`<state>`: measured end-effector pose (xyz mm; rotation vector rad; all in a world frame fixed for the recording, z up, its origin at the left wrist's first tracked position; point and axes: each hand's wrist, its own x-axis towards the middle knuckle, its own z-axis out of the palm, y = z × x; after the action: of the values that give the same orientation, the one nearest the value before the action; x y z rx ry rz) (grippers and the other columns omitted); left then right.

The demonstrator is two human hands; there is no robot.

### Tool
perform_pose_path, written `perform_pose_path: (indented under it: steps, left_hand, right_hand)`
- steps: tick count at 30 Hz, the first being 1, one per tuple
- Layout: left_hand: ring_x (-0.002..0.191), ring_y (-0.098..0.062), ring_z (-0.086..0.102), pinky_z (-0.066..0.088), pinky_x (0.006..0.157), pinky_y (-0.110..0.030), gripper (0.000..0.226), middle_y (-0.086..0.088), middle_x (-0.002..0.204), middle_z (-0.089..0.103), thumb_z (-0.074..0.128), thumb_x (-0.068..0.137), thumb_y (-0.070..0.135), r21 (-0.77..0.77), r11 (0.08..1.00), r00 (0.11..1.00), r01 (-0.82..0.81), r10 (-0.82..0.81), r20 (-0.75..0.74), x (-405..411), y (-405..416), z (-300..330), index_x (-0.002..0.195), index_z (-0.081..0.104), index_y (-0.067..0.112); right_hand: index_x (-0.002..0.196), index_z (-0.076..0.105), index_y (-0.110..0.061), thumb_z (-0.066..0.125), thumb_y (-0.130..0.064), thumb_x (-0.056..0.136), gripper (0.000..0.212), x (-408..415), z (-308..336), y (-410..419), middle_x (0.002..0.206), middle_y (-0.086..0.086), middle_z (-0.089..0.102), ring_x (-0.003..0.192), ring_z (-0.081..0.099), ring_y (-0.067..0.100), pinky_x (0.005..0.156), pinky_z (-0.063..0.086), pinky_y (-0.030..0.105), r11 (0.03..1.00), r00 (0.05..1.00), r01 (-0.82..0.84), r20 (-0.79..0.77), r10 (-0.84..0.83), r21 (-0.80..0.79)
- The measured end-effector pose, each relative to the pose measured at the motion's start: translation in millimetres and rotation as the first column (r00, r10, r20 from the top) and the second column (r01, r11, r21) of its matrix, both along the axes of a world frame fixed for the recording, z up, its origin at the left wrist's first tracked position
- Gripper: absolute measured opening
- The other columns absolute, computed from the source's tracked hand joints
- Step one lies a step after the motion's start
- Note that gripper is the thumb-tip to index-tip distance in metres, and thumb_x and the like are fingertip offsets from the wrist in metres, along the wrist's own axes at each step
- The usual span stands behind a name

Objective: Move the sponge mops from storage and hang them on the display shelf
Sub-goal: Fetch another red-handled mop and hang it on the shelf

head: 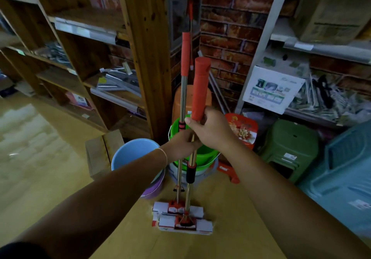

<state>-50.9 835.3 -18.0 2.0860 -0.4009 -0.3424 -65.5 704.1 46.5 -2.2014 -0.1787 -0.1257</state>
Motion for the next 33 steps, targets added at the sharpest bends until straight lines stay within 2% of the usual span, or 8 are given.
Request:
perform_pose_path:
  steps: [4,8,10,13,18,22,27,33]
  left_hand:
    - [0.066,0.006,0.055,0.039,0.059,-0.005,0.016,0.022,0.07,0.06,0.059,0.095,0.019,-0.056,0.995,0.997,-0.079,0.079,0.006,-13,-9,2,0.086,0.056,0.031]
    - [0.086,-0.01,0.063,0.052,0.079,-0.028,0.01,0.001,0.094,0.069,0.06,0.095,0.018,-0.051,0.981,0.982,-0.189,0.19,0.011,-32,-13,-12,0.104,0.064,0.019]
    - [0.085,-0.006,0.065,0.052,0.074,-0.025,0.015,0.0,0.096,0.07,0.06,0.093,0.018,-0.084,0.961,0.965,-0.262,0.263,0.001,-45,-12,-24,0.108,0.064,0.016]
    - [0.082,0.008,0.063,0.048,0.067,-0.009,0.014,0.017,0.088,0.067,0.058,0.088,0.026,-0.116,0.946,0.953,-0.303,0.302,-0.025,-65,-9,-30,0.099,0.061,0.034]
    - [0.083,0.006,0.063,0.05,0.072,-0.014,0.014,0.022,0.082,0.067,0.054,0.082,0.026,-0.141,0.928,0.938,-0.345,0.334,-0.097,-86,-5,-31,0.092,0.06,0.032]
    - [0.073,0.008,0.061,0.048,0.063,-0.011,0.012,0.022,0.074,0.067,0.053,0.081,0.022,-0.162,0.91,0.922,-0.381,0.361,-0.142,-100,-4,-32,0.086,0.06,0.03]
    - [0.069,0.01,0.062,0.046,0.057,-0.006,0.017,0.027,0.071,0.067,0.054,0.08,0.03,-0.194,0.901,0.917,-0.388,0.355,-0.183,-119,0,-18,0.08,0.065,0.043]
    - [0.089,0.002,0.068,0.055,0.078,-0.02,0.025,0.017,0.09,0.074,0.061,0.082,0.023,-0.215,0.911,0.929,-0.352,0.311,-0.201,-142,31,10,0.086,0.072,0.046]
  right_hand:
    - [0.105,0.064,-0.021,0.066,-0.046,0.089,0.029,-7,10,-3,0.095,0.002,0.072,0.089,0.068,0.015,0.082,0.057,0.043,0.979,0.996,-0.061,0.069,0.048,0.196]
    - [0.104,0.063,-0.032,0.065,-0.045,0.089,0.02,-17,5,1,0.097,0.0,0.072,0.092,0.069,0.015,0.085,0.057,0.046,0.934,0.987,-0.155,0.09,0.133,0.321]
    - [0.099,0.062,-0.039,0.065,-0.047,0.087,0.015,-24,0,4,0.098,0.0,0.072,0.093,0.069,0.015,0.085,0.057,0.044,0.908,0.975,-0.218,0.11,0.191,0.358]
    - [0.101,0.06,-0.038,0.062,-0.055,0.085,0.023,-33,-7,9,0.096,-0.001,0.073,0.09,0.069,0.011,0.081,0.057,0.035,0.884,0.956,-0.292,0.146,0.256,0.365]
    - [0.104,0.057,-0.041,0.059,-0.056,0.087,0.023,-48,-20,20,0.093,-0.006,0.073,0.091,0.071,0.011,0.083,0.059,0.038,0.809,0.918,-0.392,0.129,0.374,0.438]
    - [0.107,0.052,-0.041,0.054,-0.058,0.089,0.025,-59,-21,25,0.087,-0.014,0.069,0.083,0.071,0.006,0.074,0.057,0.022,0.781,0.898,-0.439,0.183,0.401,0.443]
    - [0.106,0.049,-0.042,0.05,-0.059,0.089,0.024,-74,-17,31,0.085,0.0,0.062,0.076,0.063,0.013,0.074,0.057,0.041,0.786,0.883,-0.468,0.193,0.427,0.403]
    - [0.106,0.051,-0.041,0.052,-0.06,0.09,0.025,-96,23,57,0.078,-0.005,0.056,0.068,0.058,0.011,0.068,0.053,0.041,0.726,0.83,-0.554,0.203,0.52,0.408]
